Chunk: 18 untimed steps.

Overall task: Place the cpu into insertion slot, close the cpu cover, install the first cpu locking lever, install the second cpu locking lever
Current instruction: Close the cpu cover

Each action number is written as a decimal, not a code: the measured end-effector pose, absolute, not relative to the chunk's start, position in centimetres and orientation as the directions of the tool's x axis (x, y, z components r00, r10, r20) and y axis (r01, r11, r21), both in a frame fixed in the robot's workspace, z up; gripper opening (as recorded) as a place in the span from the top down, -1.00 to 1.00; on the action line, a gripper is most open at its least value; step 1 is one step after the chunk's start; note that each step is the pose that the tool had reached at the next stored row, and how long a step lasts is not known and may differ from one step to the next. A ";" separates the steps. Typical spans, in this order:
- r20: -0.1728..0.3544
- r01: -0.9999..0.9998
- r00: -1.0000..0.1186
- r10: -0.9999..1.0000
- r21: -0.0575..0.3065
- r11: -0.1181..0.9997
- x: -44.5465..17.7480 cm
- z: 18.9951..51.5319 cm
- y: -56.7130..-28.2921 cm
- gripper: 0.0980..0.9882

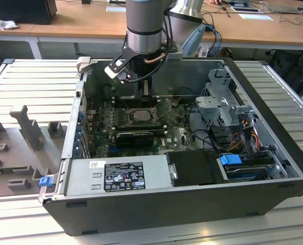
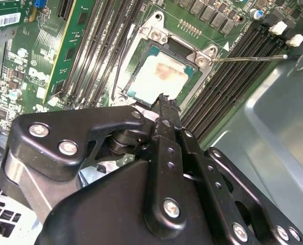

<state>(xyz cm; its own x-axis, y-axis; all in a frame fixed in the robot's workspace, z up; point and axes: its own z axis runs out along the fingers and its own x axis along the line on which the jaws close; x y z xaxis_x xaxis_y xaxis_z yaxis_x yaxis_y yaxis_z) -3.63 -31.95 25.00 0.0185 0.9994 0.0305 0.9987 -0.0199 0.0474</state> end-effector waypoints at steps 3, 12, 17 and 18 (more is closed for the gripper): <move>0.030 0.999 0.019 0.999 0.047 -0.020 -3.6 25.4 -31.9 0.98; 0.031 0.999 0.018 0.999 0.047 -0.020 -3.4 25.7 -31.9 0.98; 0.030 0.999 0.019 0.999 0.047 -0.020 -3.4 25.8 -31.9 0.98; 0.030 0.999 0.019 0.999 0.047 -0.020 -3.4 26.0 -31.9 0.98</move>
